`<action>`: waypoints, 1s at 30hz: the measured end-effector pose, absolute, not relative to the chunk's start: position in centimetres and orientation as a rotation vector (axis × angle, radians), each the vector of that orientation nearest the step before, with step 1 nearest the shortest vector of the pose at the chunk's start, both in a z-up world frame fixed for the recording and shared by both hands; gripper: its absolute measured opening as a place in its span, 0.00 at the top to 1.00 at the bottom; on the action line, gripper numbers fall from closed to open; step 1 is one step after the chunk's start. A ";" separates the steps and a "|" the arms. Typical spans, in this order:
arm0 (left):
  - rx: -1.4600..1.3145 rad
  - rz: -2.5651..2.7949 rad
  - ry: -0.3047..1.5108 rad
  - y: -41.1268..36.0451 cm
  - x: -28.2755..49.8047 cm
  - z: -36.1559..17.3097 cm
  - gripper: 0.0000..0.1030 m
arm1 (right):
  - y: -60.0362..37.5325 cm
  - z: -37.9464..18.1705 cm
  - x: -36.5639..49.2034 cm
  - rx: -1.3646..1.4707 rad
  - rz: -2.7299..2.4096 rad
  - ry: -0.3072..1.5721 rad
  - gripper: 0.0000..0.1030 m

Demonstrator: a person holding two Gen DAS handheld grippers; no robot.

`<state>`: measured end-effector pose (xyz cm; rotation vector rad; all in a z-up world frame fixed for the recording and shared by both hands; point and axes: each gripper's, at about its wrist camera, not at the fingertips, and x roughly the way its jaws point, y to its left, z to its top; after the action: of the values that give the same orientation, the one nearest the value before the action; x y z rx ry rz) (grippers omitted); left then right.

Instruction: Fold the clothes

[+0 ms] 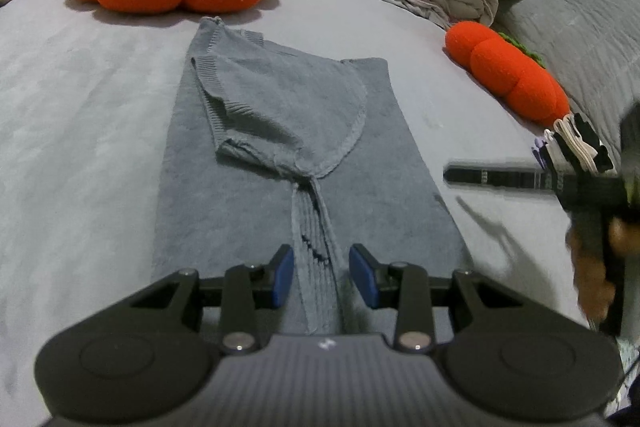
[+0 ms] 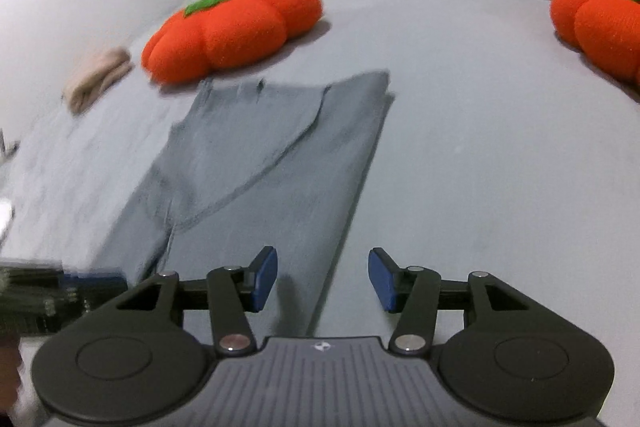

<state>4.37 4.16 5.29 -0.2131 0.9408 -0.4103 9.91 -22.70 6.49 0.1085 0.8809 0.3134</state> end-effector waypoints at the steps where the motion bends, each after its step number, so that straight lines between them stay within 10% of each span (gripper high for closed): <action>1: -0.209 -0.415 0.941 4.0 4.4 5.2 0.69 | -23.2 6.8 10.9 0.146 0.317 0.890 0.51; 26: -0.128 -0.452 0.979 2.4 5.7 4.1 0.68 | -22.9 4.0 26.1 0.205 0.205 0.766 0.52; 30: -0.125 -0.451 0.979 2.4 5.6 4.1 0.68 | -22.9 3.6 26.1 0.198 0.213 0.760 0.79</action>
<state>5.59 2.37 4.05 -0.1247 0.9786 -0.4510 26.14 -22.93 3.56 0.1977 0.7596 0.2128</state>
